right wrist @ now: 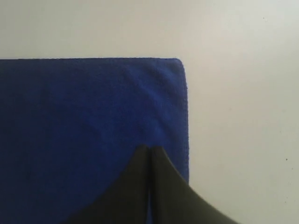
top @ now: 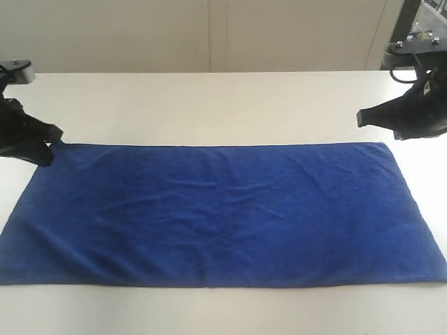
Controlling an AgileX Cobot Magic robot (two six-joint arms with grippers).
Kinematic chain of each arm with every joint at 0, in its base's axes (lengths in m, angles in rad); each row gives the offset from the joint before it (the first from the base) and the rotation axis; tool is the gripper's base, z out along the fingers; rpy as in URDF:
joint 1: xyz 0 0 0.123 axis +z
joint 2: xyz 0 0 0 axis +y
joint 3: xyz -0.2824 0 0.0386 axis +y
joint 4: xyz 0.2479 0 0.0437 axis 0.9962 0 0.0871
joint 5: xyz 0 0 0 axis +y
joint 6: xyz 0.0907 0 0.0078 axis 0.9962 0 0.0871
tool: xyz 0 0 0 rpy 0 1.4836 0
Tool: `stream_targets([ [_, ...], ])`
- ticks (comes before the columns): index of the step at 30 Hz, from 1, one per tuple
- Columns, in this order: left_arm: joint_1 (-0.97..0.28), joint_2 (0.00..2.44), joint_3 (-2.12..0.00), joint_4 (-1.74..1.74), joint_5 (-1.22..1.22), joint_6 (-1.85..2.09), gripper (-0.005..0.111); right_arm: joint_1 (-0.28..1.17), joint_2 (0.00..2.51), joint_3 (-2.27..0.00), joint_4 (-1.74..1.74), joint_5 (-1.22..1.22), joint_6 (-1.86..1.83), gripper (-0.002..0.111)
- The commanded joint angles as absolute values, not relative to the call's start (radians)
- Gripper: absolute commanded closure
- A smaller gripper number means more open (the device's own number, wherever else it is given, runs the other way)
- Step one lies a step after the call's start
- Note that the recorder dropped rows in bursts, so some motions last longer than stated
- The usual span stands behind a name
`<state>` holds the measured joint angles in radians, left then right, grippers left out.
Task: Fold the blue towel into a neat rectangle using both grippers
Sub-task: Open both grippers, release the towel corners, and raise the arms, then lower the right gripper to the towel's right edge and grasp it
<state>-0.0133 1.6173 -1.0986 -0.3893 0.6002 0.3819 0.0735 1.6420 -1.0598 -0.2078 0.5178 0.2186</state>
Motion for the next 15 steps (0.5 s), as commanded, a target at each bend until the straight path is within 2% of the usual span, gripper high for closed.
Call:
stream_targets([
  [1, 0.035, 1.519, -1.058, -0.473, 0.633, 0.369, 0.107, 0.015, 1.582, -1.040, -0.024, 0.572, 0.050, 0.108],
  [7, 0.120, 1.351, -0.974, -0.486, 0.690, 0.369, 0.107, -0.042, 1.447, -0.932, 0.037, 0.578, 0.018, 0.108],
  [15, 0.128, 1.045, -0.856, -0.486, 0.750, 0.397, 0.107, -0.042, 1.226, -0.800, 0.053, 0.593, 0.018, 0.108],
])
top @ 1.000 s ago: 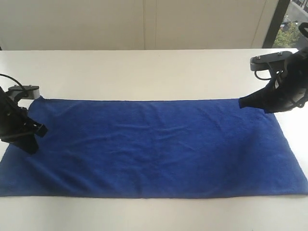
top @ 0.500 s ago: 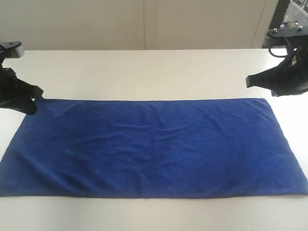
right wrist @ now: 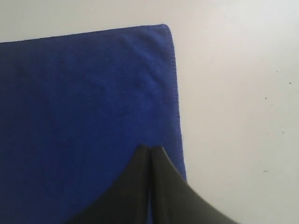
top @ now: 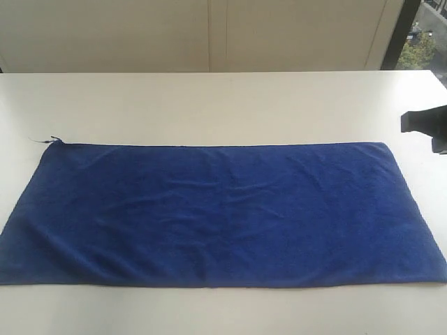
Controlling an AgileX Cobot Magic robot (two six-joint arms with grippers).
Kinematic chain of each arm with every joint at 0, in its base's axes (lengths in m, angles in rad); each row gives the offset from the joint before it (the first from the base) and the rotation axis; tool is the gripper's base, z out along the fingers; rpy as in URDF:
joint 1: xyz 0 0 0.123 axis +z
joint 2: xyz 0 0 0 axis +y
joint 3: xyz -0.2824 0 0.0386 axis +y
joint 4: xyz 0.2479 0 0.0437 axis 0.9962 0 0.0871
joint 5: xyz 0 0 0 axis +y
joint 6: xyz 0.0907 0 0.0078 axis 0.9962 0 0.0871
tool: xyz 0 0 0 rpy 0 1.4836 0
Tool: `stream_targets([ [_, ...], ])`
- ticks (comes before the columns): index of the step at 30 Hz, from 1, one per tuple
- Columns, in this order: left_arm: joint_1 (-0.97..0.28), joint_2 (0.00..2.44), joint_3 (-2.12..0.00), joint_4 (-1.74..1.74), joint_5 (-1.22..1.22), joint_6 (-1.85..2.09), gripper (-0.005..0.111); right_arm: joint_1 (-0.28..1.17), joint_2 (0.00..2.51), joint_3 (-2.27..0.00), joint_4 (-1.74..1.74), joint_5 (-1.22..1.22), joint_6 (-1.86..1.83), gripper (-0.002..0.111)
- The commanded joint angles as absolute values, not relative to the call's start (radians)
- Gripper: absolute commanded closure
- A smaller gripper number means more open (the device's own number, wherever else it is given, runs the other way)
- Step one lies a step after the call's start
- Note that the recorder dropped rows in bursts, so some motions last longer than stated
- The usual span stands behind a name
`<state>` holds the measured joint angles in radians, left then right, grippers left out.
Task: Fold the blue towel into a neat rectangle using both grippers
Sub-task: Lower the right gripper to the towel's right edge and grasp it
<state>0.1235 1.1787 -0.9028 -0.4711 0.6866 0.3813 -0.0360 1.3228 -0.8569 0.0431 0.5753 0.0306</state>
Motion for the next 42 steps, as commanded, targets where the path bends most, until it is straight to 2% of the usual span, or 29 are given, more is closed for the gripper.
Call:
stream_targets([
  [1, 0.128, 1.014, -0.842, -0.486, 0.757, 0.397, 0.107, -0.042, 1.199, -0.783, 0.053, 0.595, 0.018, 0.108],
  [14, 0.128, 0.586, -0.701, -0.375, 0.794, 0.311, 0.107, -0.042, 1.067, -0.648, 0.053, 0.575, 0.018, 0.108],
  [19, 0.128, 0.531, -0.694, -0.195, 0.824, 0.179, 0.107, -0.042, 1.067, -0.639, 0.053, 0.550, 0.018, 0.108],
  [26, 0.128, 0.524, -0.694, -0.191, 0.833, 0.179, 0.107, -0.042, 1.080, -0.638, 0.053, 0.532, 0.021, 0.108],
  [30, 0.128, 0.524, -0.694, -0.193, 0.831, 0.179, 0.107, -0.042, 1.196, -0.641, 0.053, 0.482, 0.022, 0.108],
  [35, 0.128, 0.524, -0.694, -0.193, 0.831, 0.179, 0.107, -0.042, 1.404, -0.768, 0.053, 0.485, 0.029, 0.108],
  [36, 0.128, 0.524, -0.694, -0.193, 0.831, 0.179, 0.107, -0.044, 1.442, -0.791, 0.051, 0.488, 0.029, 0.105],
  [42, 0.128, 0.524, -0.694, -0.193, 0.831, 0.179, 0.107, -0.053, 1.636, -0.894, 0.048, 0.485, 0.029, 0.073],
])
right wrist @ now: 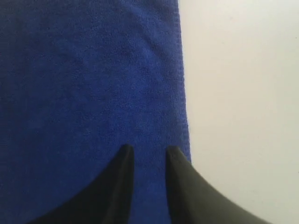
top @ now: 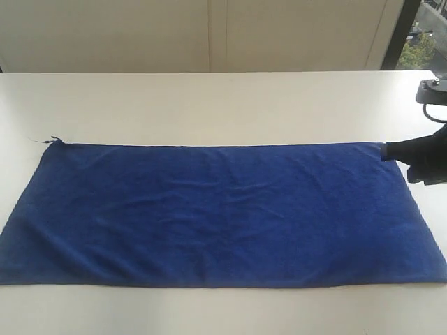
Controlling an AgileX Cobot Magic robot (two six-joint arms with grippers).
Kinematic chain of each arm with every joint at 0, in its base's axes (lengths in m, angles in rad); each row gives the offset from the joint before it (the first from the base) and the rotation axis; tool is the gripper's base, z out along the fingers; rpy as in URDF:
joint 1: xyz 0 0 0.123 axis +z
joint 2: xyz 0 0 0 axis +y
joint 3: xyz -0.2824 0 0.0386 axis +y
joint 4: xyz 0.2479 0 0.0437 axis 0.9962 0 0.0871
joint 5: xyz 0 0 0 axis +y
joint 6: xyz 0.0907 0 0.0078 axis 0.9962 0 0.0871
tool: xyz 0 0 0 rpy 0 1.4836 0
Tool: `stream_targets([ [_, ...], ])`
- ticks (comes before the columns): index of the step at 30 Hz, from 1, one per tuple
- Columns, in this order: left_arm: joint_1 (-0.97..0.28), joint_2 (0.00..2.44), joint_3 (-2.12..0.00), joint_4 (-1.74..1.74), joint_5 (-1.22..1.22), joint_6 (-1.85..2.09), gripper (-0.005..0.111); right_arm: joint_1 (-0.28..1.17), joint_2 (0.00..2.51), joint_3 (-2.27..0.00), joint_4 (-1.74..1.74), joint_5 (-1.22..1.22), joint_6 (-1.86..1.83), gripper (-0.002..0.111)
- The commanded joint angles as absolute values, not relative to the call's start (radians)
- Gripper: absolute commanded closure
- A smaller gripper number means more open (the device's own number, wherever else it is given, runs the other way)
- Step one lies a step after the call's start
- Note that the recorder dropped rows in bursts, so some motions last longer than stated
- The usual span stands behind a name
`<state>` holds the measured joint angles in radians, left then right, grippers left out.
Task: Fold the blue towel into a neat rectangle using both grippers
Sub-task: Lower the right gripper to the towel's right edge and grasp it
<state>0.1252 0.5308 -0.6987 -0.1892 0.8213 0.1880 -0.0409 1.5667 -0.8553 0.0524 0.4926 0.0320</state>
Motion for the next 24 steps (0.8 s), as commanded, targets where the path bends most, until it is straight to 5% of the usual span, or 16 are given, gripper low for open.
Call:
stream_targets([
  [1, 0.128, 0.524, -0.694, -0.193, 0.831, 0.179, 0.107, -0.053, 1.654, -0.900, 0.048, 0.479, 0.029, 0.070],
  [8, 0.128, 0.524, -0.694, -0.193, 0.831, 0.179, 0.107, -0.053, 1.736, -0.912, 0.015, 0.428, 0.029, 0.055],
  [24, 0.128, 0.524, -0.694, -0.193, 0.831, 0.179, 0.107, -0.080, 1.813, -0.918, 0.000, 0.367, 0.029, 0.055],
])
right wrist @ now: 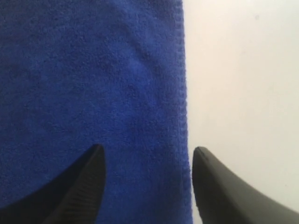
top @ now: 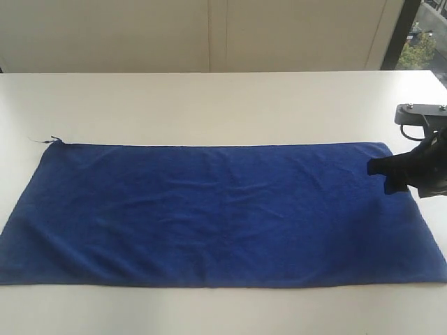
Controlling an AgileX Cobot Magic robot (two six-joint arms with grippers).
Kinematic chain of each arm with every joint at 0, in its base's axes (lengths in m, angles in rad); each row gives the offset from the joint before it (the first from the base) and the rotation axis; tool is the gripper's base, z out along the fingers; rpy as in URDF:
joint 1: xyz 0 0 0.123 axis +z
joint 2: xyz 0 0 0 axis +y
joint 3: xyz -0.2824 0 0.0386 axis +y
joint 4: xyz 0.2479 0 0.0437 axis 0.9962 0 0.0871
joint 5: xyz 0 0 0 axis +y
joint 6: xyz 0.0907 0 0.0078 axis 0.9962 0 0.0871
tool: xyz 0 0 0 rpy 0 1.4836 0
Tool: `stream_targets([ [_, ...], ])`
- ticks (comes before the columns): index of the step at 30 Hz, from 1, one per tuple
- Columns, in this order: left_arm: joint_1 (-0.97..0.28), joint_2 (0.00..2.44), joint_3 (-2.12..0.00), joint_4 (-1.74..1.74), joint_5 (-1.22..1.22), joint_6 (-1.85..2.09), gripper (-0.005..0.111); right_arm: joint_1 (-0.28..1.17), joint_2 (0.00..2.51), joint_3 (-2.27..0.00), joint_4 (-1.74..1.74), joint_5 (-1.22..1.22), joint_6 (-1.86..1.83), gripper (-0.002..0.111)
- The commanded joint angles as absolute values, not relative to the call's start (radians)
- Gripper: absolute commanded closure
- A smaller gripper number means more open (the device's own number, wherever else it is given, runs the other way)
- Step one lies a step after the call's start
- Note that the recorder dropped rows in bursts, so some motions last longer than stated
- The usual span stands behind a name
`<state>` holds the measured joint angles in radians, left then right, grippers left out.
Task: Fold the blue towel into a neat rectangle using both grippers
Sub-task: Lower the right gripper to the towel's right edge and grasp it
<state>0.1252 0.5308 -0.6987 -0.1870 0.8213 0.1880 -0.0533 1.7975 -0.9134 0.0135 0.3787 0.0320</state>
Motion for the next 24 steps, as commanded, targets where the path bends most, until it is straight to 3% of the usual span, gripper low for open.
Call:
stream_targets([
  [1, 0.128, 0.524, -0.694, -0.193, 0.831, 0.179, 0.107, -0.084, 1.818, -0.918, 0.000, 0.367, 0.029, 0.055],
  [24, 0.128, 0.524, -0.694, -0.193, 0.831, 0.179, 0.107, -0.088, 1.865, -0.918, 0.060, 0.395, 0.019, 0.055],
])
